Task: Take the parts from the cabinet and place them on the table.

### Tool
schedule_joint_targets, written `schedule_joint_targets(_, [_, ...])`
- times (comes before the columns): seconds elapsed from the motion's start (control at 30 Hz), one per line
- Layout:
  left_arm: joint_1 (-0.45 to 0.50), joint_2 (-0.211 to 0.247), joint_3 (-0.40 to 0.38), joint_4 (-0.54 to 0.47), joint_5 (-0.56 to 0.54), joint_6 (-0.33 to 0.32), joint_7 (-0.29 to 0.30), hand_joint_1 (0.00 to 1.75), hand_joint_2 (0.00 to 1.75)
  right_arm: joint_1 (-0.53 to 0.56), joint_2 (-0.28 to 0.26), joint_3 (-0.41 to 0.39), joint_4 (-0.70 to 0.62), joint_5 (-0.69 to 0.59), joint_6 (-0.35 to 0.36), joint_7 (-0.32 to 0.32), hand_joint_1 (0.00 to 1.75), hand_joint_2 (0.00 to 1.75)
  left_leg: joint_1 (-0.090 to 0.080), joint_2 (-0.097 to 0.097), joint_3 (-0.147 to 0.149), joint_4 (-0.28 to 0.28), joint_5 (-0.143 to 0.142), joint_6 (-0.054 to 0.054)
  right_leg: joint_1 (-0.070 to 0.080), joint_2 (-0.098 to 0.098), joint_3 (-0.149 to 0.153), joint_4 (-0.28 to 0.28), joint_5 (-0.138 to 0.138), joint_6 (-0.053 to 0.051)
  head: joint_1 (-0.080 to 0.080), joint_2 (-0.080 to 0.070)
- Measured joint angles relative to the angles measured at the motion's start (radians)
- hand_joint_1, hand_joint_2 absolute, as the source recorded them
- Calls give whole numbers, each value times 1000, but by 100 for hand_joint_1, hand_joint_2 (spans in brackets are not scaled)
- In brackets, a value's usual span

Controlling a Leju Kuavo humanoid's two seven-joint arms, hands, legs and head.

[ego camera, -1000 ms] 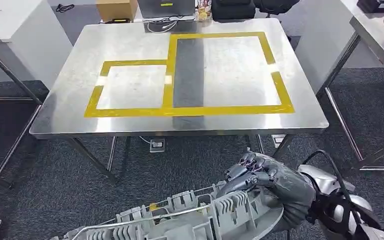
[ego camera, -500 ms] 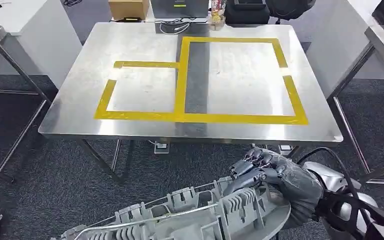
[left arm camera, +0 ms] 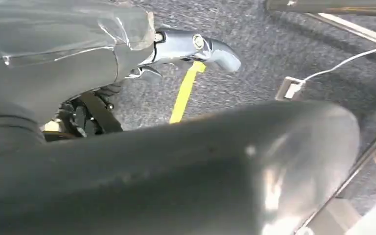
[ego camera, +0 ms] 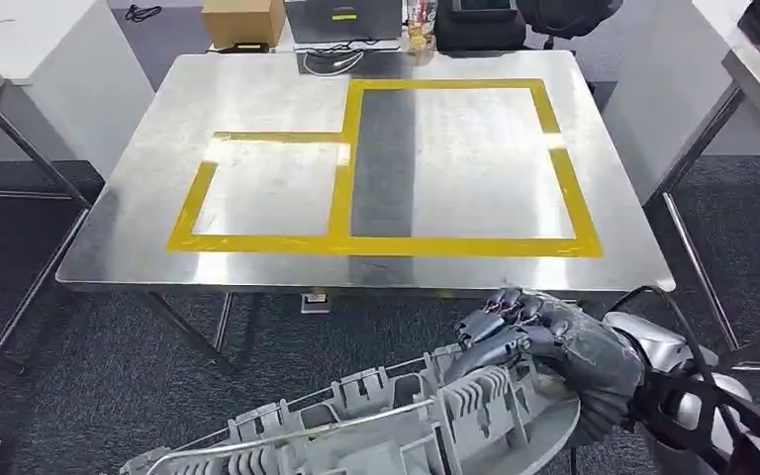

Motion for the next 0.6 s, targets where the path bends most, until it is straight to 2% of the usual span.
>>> schedule_joint_targets(0.03, [0, 0, 0, 0, 0, 0, 0, 0, 0, -3, 0, 0, 0, -1, 0, 0, 175, 175, -3, 0, 42, -99, 55, 10, 2, 0, 11, -1, -6, 2, 0, 0])
schedule_joint_targets(0.07, [0, 2, 1, 0, 0, 0, 0, 0, 0, -5, 0, 0, 0, -2, 0, 0, 175, 175, -7, 2, 65, -142, 53, 19, 1, 0, 14, -4, -10, 5, 3, 0])
schedule_joint_targets(0.1, [-1, 3, 0, 0, 0, 0, 0, 0, 0, -7, 0, 0, 0, -2, 0, 0, 175, 175, -13, 5, 68, -157, 44, 22, 8, 1, 11, -4, -12, 10, 3, 0])
schedule_joint_targets(0.2, [0, 3, 0, 0, 0, -2, -1, 0, 0, -9, 0, 1, 0, -2, 1, 0, 175, 175, -19, 2, 71, -160, 39, 32, 4, -2, 14, -16, -14, 28, 2, 0])
schedule_joint_targets(0.23, [1, 3, 1, 0, 0, -3, -1, 0, 0, -9, 0, 0, 0, -2, 1, 0, 175, 175, -7, 1, 94, -187, 49, 39, 5, -3, 14, -15, -20, 31, 3, 0])
schedule_joint_targets(0.27, [1, 1, 1, 0, 1, -3, -1, 0, 0, -11, -1, 0, 0, -2, 1, 0, 175, 175, -9, 1, 109, -199, 49, 41, 4, -3, 10, 8, -26, 30, 7, 0])
schedule_joint_targets(0.3, [0, 1, 1, 0, 1, -3, -1, 0, 0, -15, -1, 0, 0, -3, 1, 0, 175, 175, -10, 1, 115, -201, 47, 45, 4, -2, -21, 66, -48, 25, 7, 0])
schedule_joint_targets(0.37, [-3, -2, 0, 2, -1, -4, -4, 0, 0, -14, -1, 1, 0, -2, 1, 0, 175, 175, -14, 0, 118, -201, 38, 53, 4, -1, -130, 242, -105, 20, 7, 0])
schedule_joint_targets(0.4, [-3, -3, 0, 3, -5, -3, -11, 0, 0, -13, -1, 2, 0, -1, 1, 0, 175, 175, -15, -2, 121, -200, 34, 54, 4, -2, -173, 300, -111, 25, 6, 0])
schedule_joint_targets(0.43, [-2, -3, 0, 4, -11, -3, -16, 0, 0, -12, -1, 2, 0, 0, 0, 0, 175, 175, -15, -3, 126, -200, 29, 54, 4, -2, -187, 301, -97, 32, 7, 0])
schedule_joint_targets(0.47, [-2, -3, 0, 5, -14, -2, -22, 0, 0, -12, -2, 2, 0, 2, -1, 0, 175, 175, -15, -5, 134, -199, 22, 51, 3, -2, -175, 256, -64, 43, 7, 0])
schedule_joint_targets(0.5, [-2, -2, 0, 7, -21, -2, -25, 0, 0, -12, -2, 1, 0, 4, -2, 0, 175, 175, -15, -9, 145, -199, 14, 49, 3, -2, -141, 170, -15, 54, 7, 0])
schedule_joint_targets(0.53, [-2, -2, -1, 9, -21, 1, -28, 0, 0, -12, -3, 1, 0, 6, -2, 0, 175, 175, -15, -10, 157, -196, 4, 44, 3, -2, -96, 67, 36, 61, 8, 0])
schedule_joint_targets(0.57, [-2, -2, -1, 12, -25, 2, -31, 0, 0, -11, -4, 1, 0, 8, -3, 0, 175, 175, -16, -12, 160, -194, -6, 39, 3, -3, -64, -13, 66, 56, 8, 0])
schedule_joint_targets(0.6, [-3, -1, -1, 14, -30, 5, -34, 0, 0, -10, -5, 1, 0, 10, -4, -1, 175, 175, -25, -13, 162, -185, -19, 33, 7, -2, -51, -19, 59, 38, 7, 0])
